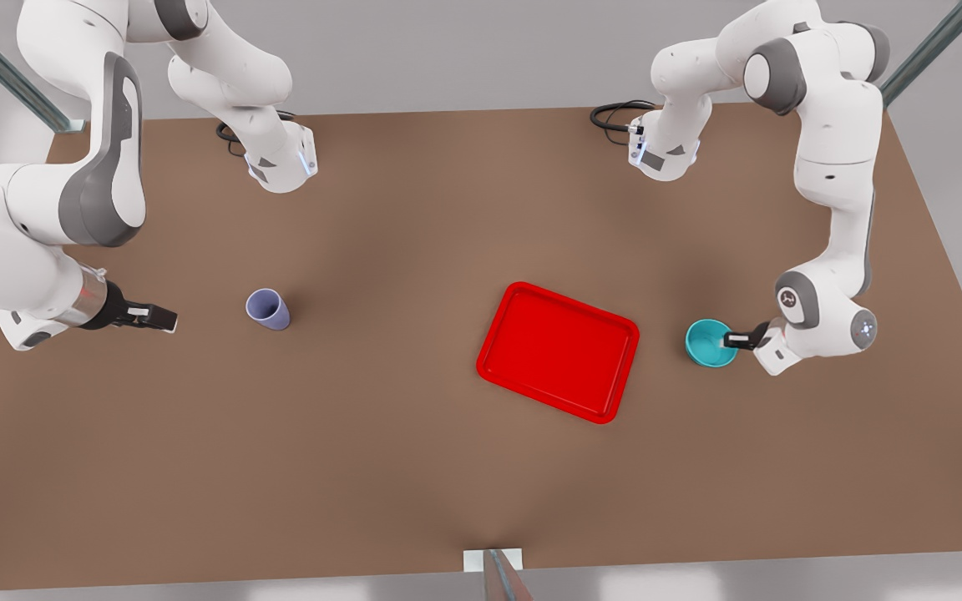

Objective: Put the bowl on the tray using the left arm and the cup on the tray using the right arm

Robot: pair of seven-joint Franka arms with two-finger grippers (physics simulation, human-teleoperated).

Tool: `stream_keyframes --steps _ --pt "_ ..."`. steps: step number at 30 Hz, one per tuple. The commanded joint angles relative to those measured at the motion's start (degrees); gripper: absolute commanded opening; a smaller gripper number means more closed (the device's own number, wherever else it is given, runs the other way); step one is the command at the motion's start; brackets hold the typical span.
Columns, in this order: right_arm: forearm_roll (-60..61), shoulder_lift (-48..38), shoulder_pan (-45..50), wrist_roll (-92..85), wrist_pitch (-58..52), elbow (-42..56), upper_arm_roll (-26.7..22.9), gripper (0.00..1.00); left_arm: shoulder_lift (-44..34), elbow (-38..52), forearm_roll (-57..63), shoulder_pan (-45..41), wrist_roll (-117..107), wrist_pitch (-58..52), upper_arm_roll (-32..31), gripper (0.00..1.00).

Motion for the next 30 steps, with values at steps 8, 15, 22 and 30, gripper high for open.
stream_keyframes --steps 8,15,22,30 --pt "0.0 0.0 0.0 0.0 0.0 -0.09 0.0 1.0 -3.25 10.63 -0.99 -6.02 -17.32 -9.93 -2.02 0.21" --pt "0.0 0.0 0.0 0.0 0.0 0.0 0.0 1.0 1.57 17.32 -1.69 -22.02 -45.73 -10.82 -3.52 0.21" --pt "0.09 0.0 -1.14 -1.85 -0.17 -0.09 0.0 1.0 6.59 19.08 -1.69 -22.55 -45.11 -7.83 -5.01 0.21" --pt "0.09 0.0 -1.23 -1.93 -0.18 -0.09 0.0 1.0 7.56 19.08 -1.25 -22.64 -44.41 -7.57 -5.19 1.0"
